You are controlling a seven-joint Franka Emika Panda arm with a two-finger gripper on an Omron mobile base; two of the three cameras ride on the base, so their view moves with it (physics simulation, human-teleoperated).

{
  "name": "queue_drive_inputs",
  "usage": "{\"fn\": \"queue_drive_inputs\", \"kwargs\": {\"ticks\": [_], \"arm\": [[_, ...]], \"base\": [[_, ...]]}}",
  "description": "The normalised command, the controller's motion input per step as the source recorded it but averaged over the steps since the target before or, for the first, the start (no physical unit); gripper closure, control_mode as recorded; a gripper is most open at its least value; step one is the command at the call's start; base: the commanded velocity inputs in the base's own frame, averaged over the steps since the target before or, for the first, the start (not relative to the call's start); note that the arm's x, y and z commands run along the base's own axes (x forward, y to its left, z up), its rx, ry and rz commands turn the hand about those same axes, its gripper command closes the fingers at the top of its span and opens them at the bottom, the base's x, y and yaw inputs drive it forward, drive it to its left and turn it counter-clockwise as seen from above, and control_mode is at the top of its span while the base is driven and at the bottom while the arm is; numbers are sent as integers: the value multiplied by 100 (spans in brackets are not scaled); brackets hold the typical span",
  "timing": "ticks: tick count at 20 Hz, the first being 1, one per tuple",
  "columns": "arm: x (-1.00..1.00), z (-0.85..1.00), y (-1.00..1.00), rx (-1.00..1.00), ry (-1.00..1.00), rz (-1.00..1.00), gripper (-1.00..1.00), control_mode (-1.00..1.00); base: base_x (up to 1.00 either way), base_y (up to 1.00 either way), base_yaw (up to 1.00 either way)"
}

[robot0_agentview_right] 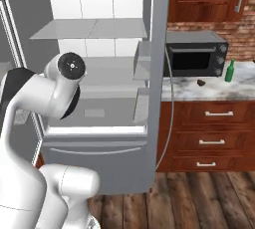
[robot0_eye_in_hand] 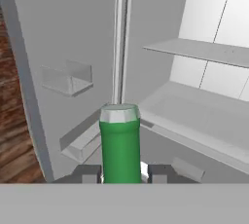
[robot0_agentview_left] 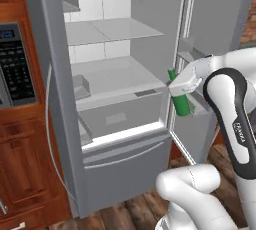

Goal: Place the beers on the top shelf of the fridge to keep them out of children's reach, and place the kiwi on lower shelves for easy access.

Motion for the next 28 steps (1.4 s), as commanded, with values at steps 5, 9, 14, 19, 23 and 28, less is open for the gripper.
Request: {"fn": "queue_drive_inputs", "kwargs": {"ticks": [5,9,14,19,23,28], "arm": [[0,0,0,0,0,0,100,100],[0,0,0,0,0,0,100,100],[0,0,0,0,0,0,100,100],[0,0,0,0,0,0,100,100],[0,0,0,0,0,0,100,100],[0,0,0,0,0,0,100,100]], "base": [[56,26,-8],[59,11,0],[50,16,4],[50,9,15],[42,14,25],[32,16,26]]}}
